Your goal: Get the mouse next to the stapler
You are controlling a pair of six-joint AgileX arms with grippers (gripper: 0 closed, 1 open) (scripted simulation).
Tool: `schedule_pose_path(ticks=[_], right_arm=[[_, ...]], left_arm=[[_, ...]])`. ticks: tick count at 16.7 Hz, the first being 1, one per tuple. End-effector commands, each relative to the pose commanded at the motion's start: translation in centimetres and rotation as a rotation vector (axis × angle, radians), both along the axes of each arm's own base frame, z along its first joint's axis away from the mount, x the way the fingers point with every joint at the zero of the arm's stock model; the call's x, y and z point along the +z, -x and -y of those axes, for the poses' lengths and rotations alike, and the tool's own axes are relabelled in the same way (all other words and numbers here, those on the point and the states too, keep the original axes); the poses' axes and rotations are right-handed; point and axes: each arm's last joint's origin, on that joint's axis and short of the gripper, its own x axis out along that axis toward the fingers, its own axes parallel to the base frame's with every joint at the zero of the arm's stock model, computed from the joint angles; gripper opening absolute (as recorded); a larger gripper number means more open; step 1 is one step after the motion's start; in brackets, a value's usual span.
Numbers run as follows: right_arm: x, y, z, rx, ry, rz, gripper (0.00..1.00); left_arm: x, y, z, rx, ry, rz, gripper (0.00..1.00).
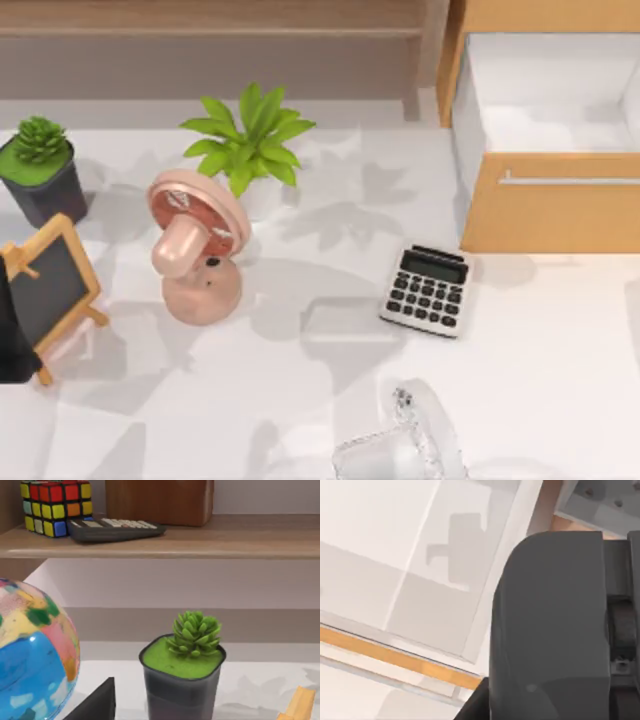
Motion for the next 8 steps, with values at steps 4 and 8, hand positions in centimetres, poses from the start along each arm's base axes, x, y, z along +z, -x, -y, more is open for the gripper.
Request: schedule_pose_path(ticks=[4, 8], right_arm=[[-3.1, 5.6, 3.3, -0.054, 0.032, -0.068, 0.00], [-9.2, 11.1, 4.8, -0.164, 0.003, -0.222, 0.00]], left_arm=[[0.0, 0.0, 0.0, 0.000, 0.000, 0.000, 1.00], [0.0, 0.0, 0.0, 0.000, 0.000, 0.000, 1.00]])
